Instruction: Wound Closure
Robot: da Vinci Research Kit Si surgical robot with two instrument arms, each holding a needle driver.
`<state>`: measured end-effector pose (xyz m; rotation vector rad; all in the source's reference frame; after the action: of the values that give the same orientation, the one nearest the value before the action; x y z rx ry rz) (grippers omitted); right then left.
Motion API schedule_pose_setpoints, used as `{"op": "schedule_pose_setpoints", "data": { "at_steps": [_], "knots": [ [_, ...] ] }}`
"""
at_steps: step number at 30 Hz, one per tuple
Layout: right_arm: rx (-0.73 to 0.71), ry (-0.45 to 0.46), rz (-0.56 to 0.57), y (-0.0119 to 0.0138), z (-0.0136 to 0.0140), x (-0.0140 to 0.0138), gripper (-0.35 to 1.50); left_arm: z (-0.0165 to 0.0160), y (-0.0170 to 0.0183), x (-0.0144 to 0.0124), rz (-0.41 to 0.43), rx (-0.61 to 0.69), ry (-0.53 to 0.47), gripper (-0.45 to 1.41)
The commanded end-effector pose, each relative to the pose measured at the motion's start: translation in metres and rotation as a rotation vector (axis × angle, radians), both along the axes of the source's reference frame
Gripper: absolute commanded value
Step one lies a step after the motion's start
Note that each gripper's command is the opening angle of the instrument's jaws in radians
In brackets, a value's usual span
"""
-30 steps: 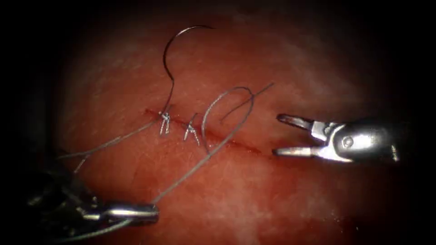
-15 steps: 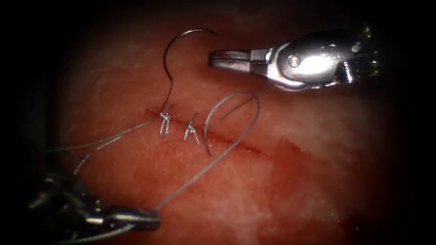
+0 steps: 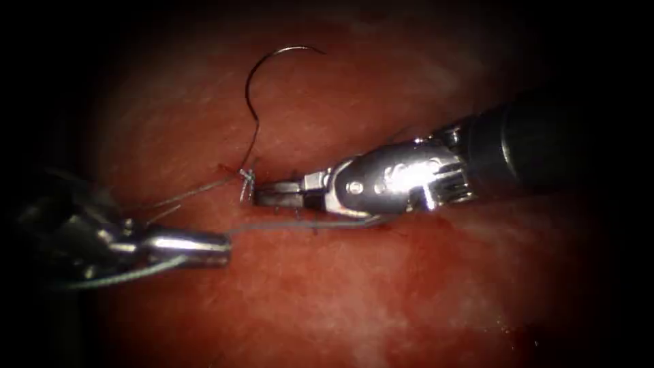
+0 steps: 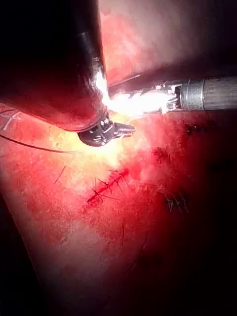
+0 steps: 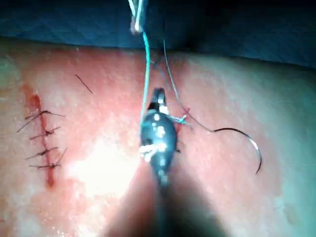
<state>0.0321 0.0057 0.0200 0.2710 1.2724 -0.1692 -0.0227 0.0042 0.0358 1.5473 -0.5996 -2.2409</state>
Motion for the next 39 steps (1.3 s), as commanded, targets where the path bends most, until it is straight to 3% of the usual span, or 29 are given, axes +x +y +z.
{"op": "schedule_pose_setpoints", "data": {
  "at_steps": [1,13,21,27,30,35,39],
  "knots": [
    [0.014,0.014,-0.008,-0.0014,0.0003,0.0007,-0.35,0.0012,-0.0003,-0.0002,-0.021,-0.001,0.017,-0.45],
    [0.087,0.131,-0.025,-0.003,-0.0001,0.0011,-0.35,0.0092,0.003,0.0,-0.089,-0.029,0.039,-0.45],
    [0.204,0.299,0.113,-0.0033,-0.0003,0.0008,-0.3,0.0155,0.0031,0.0001,-0.135,-0.016,0.049,-0.45],
    [0.246,0.335,0.231,-0.0022,-0.0002,-0.0006,-0.18,0.0185,0.0011,-0.0002,-0.137,-0.001,0.066,-0.45],
    [0.262,0.34,0.308,-0.0011,-0.0002,-0.0015,0.05,0.0189,0.0001,-0.0003,-0.136,0.003,0.076,-0.45],
    [0.27,0.31,0.479,0.0014,0.0,-0.003,0.94,0.0194,-0.0022,-0.0007,-0.137,0.019,0.091,-0.45],
    [0.256,0.278,0.55,0.0022,0.0005,-0.0031,1.03,0.0193,-0.0044,-0.0018,-0.119,0.021,0.097,-0.45]
  ]
}}
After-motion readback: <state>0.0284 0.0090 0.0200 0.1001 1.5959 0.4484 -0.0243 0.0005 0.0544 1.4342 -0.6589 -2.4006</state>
